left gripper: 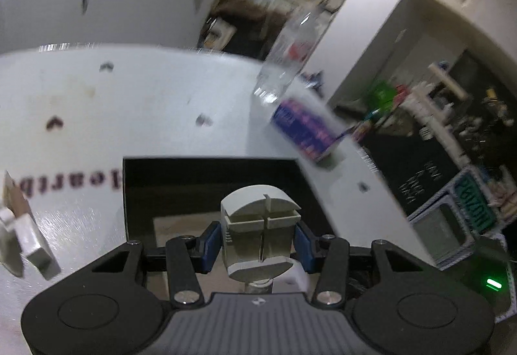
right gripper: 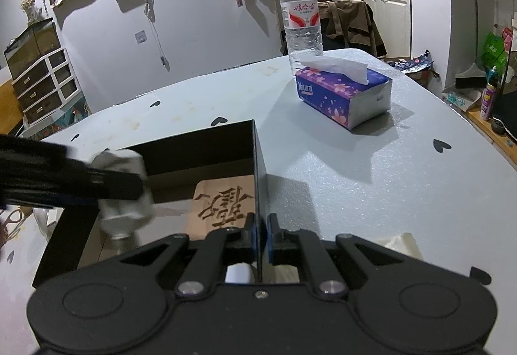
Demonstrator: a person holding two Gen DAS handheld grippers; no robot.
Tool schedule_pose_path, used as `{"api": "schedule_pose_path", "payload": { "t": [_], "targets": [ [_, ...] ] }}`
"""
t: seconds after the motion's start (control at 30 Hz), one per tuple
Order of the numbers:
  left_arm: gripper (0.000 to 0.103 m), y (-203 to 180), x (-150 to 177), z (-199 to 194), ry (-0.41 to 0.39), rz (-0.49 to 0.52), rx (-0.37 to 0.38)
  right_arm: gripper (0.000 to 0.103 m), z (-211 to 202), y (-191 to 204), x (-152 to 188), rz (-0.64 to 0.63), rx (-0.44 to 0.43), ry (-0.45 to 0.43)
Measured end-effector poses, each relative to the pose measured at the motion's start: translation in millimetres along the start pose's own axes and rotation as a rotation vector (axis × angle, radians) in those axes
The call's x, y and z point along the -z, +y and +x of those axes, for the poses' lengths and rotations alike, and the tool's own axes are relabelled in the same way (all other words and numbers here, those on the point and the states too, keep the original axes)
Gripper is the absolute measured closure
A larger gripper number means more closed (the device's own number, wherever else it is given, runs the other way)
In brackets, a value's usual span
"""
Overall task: Organize rigid objects
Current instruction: 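Carry the white stand with the left tool into the black box and release, then move the left tool back toward the pink eyelash curler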
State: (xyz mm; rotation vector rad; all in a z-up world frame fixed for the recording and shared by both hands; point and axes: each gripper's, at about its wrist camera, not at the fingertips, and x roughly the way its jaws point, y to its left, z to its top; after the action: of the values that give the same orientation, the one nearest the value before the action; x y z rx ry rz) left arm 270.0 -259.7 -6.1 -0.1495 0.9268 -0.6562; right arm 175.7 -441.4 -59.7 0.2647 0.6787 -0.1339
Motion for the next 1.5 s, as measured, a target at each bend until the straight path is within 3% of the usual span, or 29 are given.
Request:
{"api": "schedule_pose_path", "payload": {
  "t": [0.3,0.63,0.83,1.2,1.33,1.5],
  "targets": [
    [0.054,18.2,-15.2,58.5,0.076,-0.088,-0.098,0.096,0.6,0.9,0.0,-0.009,-0.001,0.003],
    [0.053,25.8,-16.8,76.5,0.102,-0.163,-0.106,0.096,0.5,0.8,-0.4,-0.010,-0.001,0.007],
    [0.033,22.0,-14.7,72.8,0.115,-0.150,-0.076,0.096,1.0,0.4,-0.4,-0.011,-0.001,0.007],
    [0.023,5.0,-8.3,46.2,0.099,-0.070,-0.043,0.096,1.6,0.3,-1.2,-0.010,-0.001,0.007],
    [0.010,-3.3,-3.6,30.9,0.074,-0.032,-0.048,0.096,1.4,0.4,-1.1,-0.011,0.001,0.005],
    [0.004,-5.6,1.0,10.8,0.035,-0.009,-0.055,0.097,1.3,3.4,0.1,-0.029,0.018,0.003]
  ]
}}
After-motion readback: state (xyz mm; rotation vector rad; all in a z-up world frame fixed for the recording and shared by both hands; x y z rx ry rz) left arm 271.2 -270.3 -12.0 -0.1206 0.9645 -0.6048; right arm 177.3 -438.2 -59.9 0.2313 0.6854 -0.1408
